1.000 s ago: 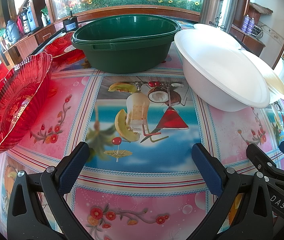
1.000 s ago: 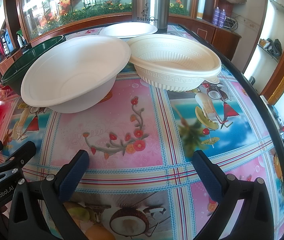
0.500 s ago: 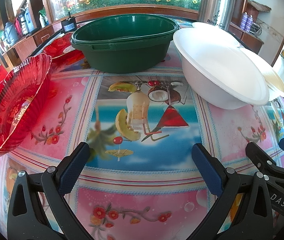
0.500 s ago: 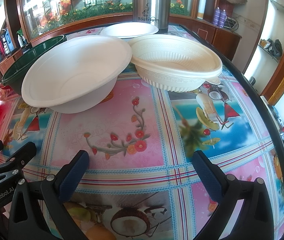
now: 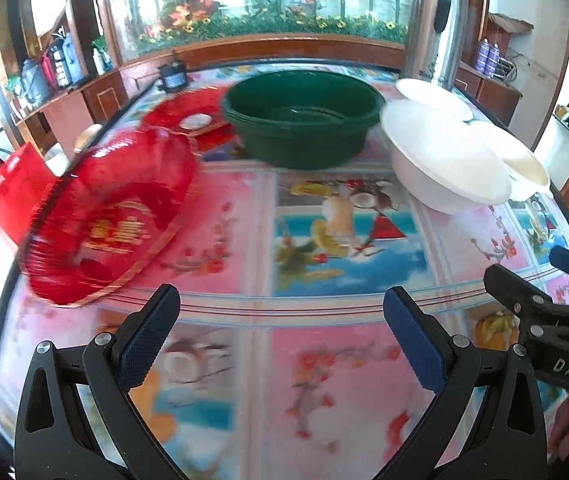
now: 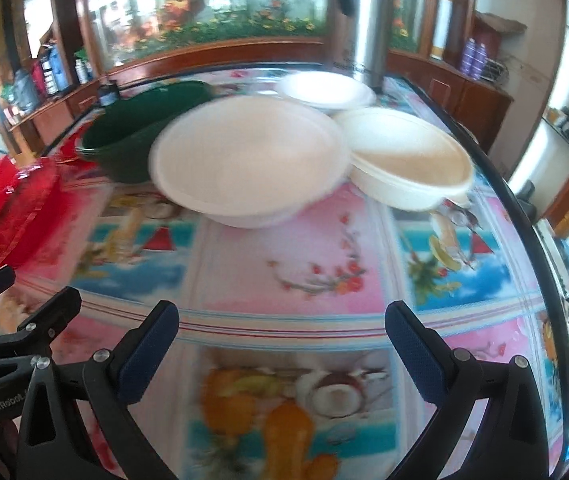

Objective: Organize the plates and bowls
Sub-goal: 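Move the left tool toward the red plate stack and close on its rim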

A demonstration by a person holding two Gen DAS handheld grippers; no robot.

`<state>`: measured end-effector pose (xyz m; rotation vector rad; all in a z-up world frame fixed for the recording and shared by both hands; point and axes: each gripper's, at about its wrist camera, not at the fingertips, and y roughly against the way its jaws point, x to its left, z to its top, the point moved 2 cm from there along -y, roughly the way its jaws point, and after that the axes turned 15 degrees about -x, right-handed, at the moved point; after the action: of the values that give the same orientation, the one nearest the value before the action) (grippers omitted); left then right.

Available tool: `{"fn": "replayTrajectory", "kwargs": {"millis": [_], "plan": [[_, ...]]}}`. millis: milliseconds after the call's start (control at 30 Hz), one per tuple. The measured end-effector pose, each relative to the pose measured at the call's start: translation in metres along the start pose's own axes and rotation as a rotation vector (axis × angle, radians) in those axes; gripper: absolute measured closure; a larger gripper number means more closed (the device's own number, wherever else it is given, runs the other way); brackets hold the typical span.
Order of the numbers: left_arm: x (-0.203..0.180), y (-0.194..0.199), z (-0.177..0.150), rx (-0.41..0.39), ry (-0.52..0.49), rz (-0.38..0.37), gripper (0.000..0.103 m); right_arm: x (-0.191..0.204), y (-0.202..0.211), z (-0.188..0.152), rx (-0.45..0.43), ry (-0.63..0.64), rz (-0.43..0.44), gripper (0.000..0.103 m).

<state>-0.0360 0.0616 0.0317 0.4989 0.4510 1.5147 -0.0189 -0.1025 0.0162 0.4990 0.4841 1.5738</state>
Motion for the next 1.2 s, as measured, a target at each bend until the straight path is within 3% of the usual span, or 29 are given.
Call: {"fn": "replayTrajectory", "kwargs": {"millis": [200, 300, 600, 767, 1000, 1200], "plan": [[0.055, 0.020, 0.017, -0.040, 0.019, 0.036, 0.000, 0.046, -0.004, 0.016, 0.003, 0.041, 0.120, 0.001], [0.085, 0.019, 0.023, -0.023, 0.047, 0.037, 0.000, 0.072, -0.013, 0.027, 0.012, 0.030, 0.207, 0.001], [0.183, 0.002, 0.027, 0.022, 0.159, 0.156, 0.000, 0.152, -0.042, 0.051, 0.054, 0.094, 0.353, 0.003], [0.220, -0.014, 0.028, 0.058, 0.203, 0.181, 0.000, 0.173, -0.064, 0.058, 0.106, 0.073, 0.403, 0.017], [0.247, -0.038, 0.023, 0.136, 0.318, 0.133, 0.000, 0.185, -0.086, 0.067, 0.162, 0.073, 0.422, 0.041], [0.255, -0.048, 0.024, 0.144, 0.334, 0.140, 0.003, 0.193, -0.091, 0.069, 0.179, 0.094, 0.429, 0.044]]}}
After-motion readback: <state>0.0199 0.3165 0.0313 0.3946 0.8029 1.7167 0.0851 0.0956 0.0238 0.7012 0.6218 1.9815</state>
